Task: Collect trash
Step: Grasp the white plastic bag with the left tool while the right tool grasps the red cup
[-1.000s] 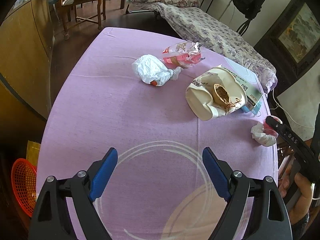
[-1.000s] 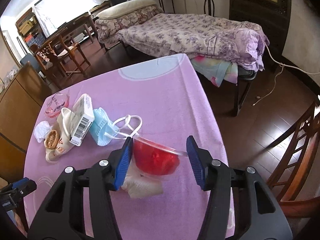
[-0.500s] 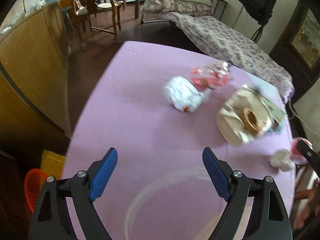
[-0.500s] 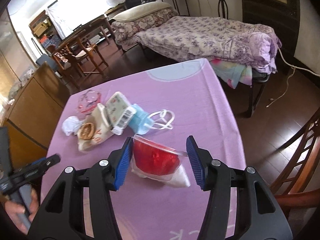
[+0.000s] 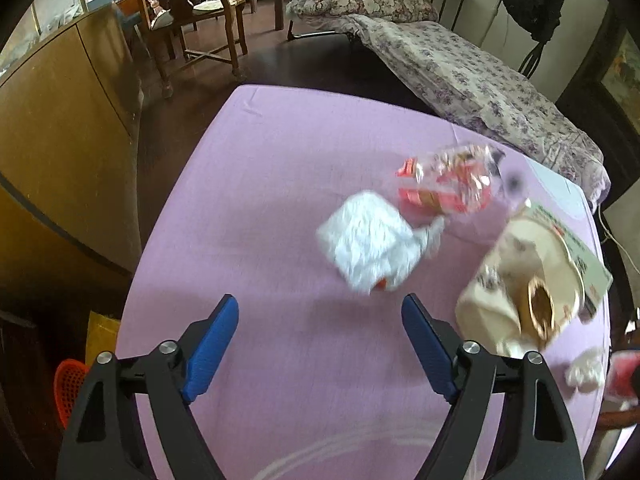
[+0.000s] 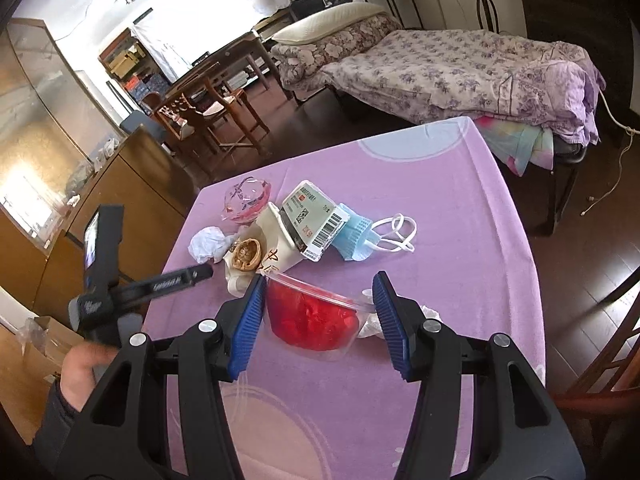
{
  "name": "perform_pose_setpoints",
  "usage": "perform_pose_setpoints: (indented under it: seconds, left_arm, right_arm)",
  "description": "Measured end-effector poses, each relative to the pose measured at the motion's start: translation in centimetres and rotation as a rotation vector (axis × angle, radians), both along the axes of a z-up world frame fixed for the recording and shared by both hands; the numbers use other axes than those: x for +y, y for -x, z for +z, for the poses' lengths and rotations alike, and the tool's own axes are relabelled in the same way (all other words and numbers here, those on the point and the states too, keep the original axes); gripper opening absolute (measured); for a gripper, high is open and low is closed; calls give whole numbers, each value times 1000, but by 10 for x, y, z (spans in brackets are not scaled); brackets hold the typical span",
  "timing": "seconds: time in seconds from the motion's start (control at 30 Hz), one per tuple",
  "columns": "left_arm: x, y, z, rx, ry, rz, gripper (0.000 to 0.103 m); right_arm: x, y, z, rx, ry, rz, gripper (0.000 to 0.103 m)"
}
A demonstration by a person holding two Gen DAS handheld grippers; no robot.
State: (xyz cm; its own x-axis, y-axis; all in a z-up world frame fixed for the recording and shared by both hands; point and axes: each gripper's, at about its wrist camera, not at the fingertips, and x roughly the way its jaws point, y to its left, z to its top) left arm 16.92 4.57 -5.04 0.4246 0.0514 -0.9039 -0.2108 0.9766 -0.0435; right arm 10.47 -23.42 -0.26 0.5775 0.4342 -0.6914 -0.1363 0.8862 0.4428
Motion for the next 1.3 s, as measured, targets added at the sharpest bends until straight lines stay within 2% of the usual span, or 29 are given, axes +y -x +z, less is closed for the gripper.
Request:
perform_pose_setpoints:
  seconds: [0.13, 0.27, 0.33, 0.4, 0.43, 0.5, 0.53, 0.63, 0.7, 0.73, 0.8, 0.83, 0.97, 1.1, 1.3]
  left_arm:
    - [-4, -16, -3, -12, -63, -10, 81]
    - [-6, -25, -4, -21, -57, -12, 81]
    - [-7, -28, -4, -35, -60, -20, 77]
    - [-10, -29, -4, -40, -60, -41, 58]
    - [-11, -28, -5, -36, -48, -56, 51]
    - [-13, -25, -5, -35, -34, -68, 30]
    - [-13, -20, -3, -29, -21, -86, 29]
    - [-7, -8, 4, -12, 44, -96, 32]
    - [-1, -2, 14, -27, 76, -78, 51]
    - [0, -1, 18, -43, 80, -69, 55]
    - [4, -2, 29, -86, 73, -41, 72]
    - [4, -5, 33, -105, 67, -24, 75]
    - [0, -23, 26, -93, 57, -12, 76]
    - [-6, -40, 12, -60, 11, -29, 76]
    - [-4, -55, 5, -64, 23, -23, 75]
  right_arm:
    - [-7, -4, -2, 4, -7, 4, 54]
    - [-7, -6, -5, 14, -7, 11, 54]
    - [-6, -7, -6, 21, -7, 15, 54]
    - [-4, -7, -7, 23, -4, 21, 54]
    - [-4, -7, -7, 23, -2, 23, 54]
    - [-4, -9, -7, 24, 1, 23, 54]
    - [-4, -9, -7, 25, 0, 21, 54]
    - [-6, -9, -7, 24, -5, 12, 54]
    - [-7, -8, -7, 22, -9, 6, 54]
    - [-7, -8, -6, 21, -9, 5, 54]
    - [-7, -7, -6, 22, -9, 5, 54]
    - [-7, -7, -6, 22, -9, 6, 54]
    - [-7, -8, -6, 27, -8, 4, 54]
    - [-8, -9, -7, 33, -13, 0, 54]
    - [-3, -12, -12, 45, -7, 17, 54]
